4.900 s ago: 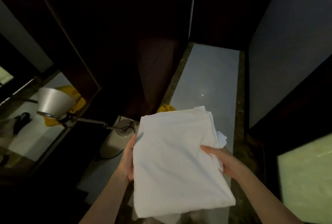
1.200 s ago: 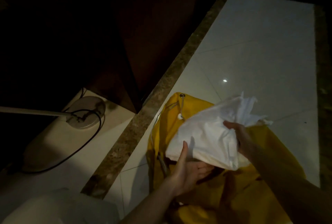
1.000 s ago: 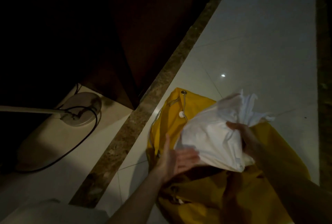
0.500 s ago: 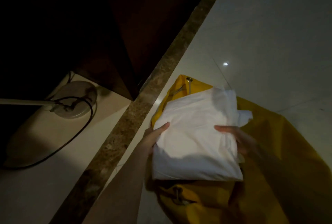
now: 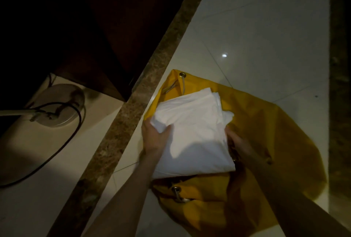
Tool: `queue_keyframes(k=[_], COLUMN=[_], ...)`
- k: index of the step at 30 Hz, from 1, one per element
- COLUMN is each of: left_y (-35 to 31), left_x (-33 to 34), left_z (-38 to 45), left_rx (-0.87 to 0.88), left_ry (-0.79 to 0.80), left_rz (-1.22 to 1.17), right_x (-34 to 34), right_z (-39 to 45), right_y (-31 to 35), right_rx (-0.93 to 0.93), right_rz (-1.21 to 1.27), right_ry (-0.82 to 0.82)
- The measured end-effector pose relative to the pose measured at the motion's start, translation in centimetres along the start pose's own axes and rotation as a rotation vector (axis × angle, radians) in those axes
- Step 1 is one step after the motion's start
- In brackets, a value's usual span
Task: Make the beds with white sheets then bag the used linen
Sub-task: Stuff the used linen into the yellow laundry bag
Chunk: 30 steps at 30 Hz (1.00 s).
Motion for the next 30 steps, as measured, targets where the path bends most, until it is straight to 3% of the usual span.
queue_keyframes(k=[2,6,9,11,14,20,24,30], left_y=[-3.0,-7.4,-5.4,-3.9,-3.3,-2.3,-0.9,1.1], left_x=[1.8,7.0,9.3,9.2,8.3,6.6,6.6,7.5], left_z=[-3.2,-9.0,-8.6,-7.3,-5.2,-1.0,-2.0,-3.4], left_rx=[0.282,0.768,0.972,1.037,1.025,0.754,0.823,0.854], left_ry=[0.103,0.66,0.804,0.815,0.795,0.771,0.736,0.678], left_rz=[0.127,0.401,0.891,1.105,1.195,1.114,1.16,1.118], right_x=[-0.8,-2.1,-3.1,-3.6,-4.0,-3.7,-3.2,-2.6], right_z=[-0.4,-0.4,-0.9,-1.3,-1.1,-1.8,-2.9,-2.2], right_y=[-0.6,-1.5,-2.0,-2.7,-3.9,-4.6,-4.6,-4.9], right_rx=[0.04,0.015,0.006,0.011,0.029,-0.045,-0.111,-0.164], right_rz=[0.089,0.11,0.049,-0.035,-0.025,-0.075,-0.138,-0.466], right_ry=[-0.012,-0.072,-0.101,-0.09,-0.148,-0.109,-0.061,-0.036])
Point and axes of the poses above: each hand's wrist, its own z-axis towards the middle knuckle, its own x-axis out of the palm, y = z × x, the point moved 2 cm from there along z, towards the middle knuckle, and after that the axes turned 3 degrees about -x, right-handed, at the moved point
